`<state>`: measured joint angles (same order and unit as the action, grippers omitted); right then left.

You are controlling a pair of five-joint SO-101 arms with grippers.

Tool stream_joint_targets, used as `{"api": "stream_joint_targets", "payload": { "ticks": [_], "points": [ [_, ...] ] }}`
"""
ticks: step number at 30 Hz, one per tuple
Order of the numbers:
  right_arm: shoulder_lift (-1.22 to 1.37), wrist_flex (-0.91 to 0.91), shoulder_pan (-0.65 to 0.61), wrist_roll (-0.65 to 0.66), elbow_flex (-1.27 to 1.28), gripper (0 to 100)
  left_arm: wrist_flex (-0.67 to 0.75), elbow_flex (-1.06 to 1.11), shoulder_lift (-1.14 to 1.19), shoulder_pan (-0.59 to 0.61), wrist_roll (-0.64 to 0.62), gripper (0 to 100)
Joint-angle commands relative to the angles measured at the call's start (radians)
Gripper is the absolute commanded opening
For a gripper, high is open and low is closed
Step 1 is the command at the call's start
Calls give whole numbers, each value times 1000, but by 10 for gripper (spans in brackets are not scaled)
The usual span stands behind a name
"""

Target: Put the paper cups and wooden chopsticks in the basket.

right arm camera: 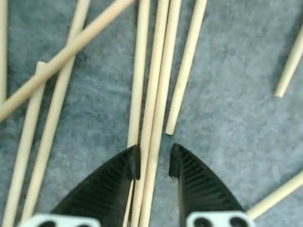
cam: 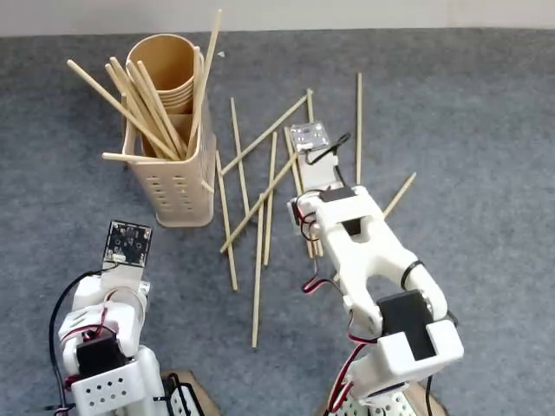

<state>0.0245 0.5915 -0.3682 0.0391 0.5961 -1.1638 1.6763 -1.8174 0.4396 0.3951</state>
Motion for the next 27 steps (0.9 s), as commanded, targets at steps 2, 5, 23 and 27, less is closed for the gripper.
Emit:
{"api": "stream_joint_targets", "payload": {
  "ticks": [2, 5, 23, 27],
  "points": [
    [-1, 2, 5, 9, -39, 112, -5, 16, -1, -12, 5, 168],
    [22, 4, 42, 12, -42, 112, -5, 16, -1, -12, 5, 168],
    [209, 265, 73, -15, -286, 2, -5, 16, -1, -12, 5, 168],
    [128, 274, 85, -149, -346, 5, -5, 16, -1, -12, 5, 168]
  ]
}}
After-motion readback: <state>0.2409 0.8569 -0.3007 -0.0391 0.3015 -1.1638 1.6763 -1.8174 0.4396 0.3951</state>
